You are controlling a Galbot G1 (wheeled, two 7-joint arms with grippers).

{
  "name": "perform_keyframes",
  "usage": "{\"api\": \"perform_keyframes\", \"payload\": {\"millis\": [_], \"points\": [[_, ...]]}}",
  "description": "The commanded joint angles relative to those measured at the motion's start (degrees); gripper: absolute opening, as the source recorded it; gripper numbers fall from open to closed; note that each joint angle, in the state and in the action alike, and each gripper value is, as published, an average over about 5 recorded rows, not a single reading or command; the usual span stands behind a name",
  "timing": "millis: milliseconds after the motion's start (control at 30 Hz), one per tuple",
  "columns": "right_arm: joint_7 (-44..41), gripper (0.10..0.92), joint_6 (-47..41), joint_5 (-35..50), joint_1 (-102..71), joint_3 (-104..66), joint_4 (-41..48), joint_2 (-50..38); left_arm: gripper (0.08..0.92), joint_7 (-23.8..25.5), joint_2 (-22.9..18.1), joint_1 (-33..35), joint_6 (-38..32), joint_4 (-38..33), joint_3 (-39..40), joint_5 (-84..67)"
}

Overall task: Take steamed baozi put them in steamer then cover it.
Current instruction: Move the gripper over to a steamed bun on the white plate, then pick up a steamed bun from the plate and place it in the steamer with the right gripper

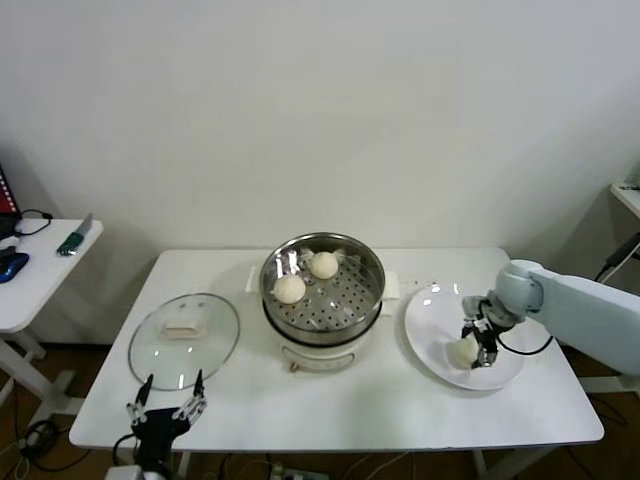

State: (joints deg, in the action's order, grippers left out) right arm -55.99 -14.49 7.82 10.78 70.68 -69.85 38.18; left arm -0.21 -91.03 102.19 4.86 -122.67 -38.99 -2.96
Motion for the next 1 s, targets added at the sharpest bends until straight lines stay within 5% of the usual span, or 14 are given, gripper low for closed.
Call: {"api": "perform_keyframes", "payload": {"millis": [33, 333, 667, 1000], "points": [[-0.6, 0.691, 0.6, -0.2, 1.1, 0.0, -0.5, -0.2, 0.823, -0.1, -0.1, 0.1, 0.0, 0.0, 0.0, 0.0], [-2.3, 0.687, 5.2, 5.3, 20.7, 13.3, -3.7, 0.7, 0.823, -0.2, -0.3, 0.5, -0.1, -0.3, 0.4, 0.4], [-5.4, 0.687, 16.7, 12.5, 46.4, 24.4, -6.1, 11.3, 0.823, -0.2, -0.5, 0.8, -0.2, -0.6, 0.4, 0.8], [-0.5, 0.687, 23.2, 10.4, 47.6, 17.9, -16.6, 22.7, 0.823, -0.2, -0.7, 1.0, -0.4, -0.4, 0.5, 1.4]]}}
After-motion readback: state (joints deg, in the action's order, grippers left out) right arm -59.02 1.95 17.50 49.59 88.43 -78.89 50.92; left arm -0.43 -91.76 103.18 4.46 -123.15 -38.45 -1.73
